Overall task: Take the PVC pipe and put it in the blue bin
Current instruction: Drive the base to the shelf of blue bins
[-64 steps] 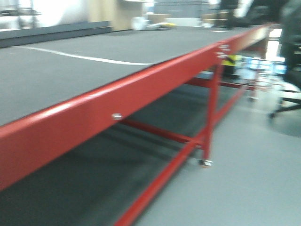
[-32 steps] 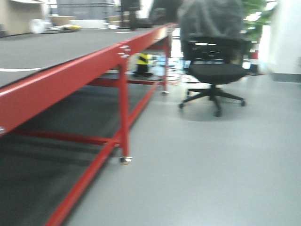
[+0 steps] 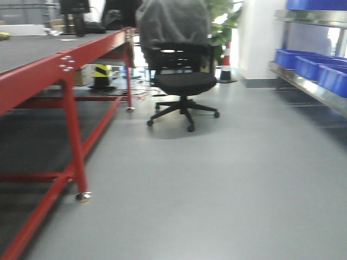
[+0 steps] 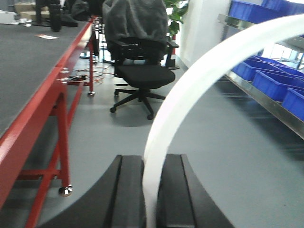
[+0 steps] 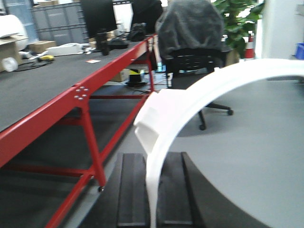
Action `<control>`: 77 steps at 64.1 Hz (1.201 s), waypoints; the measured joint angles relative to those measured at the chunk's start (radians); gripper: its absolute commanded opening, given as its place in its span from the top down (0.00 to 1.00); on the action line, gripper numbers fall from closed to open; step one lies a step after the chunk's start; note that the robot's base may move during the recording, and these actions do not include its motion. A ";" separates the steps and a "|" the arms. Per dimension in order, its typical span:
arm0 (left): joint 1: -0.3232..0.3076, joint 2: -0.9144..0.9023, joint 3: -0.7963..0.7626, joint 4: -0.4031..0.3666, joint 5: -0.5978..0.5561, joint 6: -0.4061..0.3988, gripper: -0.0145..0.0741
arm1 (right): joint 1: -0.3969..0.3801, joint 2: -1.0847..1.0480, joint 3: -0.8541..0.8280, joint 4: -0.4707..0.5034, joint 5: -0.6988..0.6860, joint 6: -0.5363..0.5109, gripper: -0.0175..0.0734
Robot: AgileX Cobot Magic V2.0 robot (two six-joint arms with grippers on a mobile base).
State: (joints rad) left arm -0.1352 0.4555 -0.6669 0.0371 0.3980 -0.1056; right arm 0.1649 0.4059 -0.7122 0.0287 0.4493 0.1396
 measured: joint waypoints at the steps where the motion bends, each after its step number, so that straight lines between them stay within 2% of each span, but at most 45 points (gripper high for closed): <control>1: 0.000 0.000 0.000 0.000 0.000 0.000 0.96 | 0.000 0.000 0.000 0.000 0.000 0.000 0.99; 77: 0.000 0.000 0.000 0.000 0.000 0.000 0.96 | 0.000 -0.001 0.000 0.000 0.000 -0.002 0.99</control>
State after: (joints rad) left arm -0.1352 0.4555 -0.6669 0.0371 0.3980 -0.1056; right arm 0.1649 0.4053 -0.7122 0.0287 0.4493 0.1377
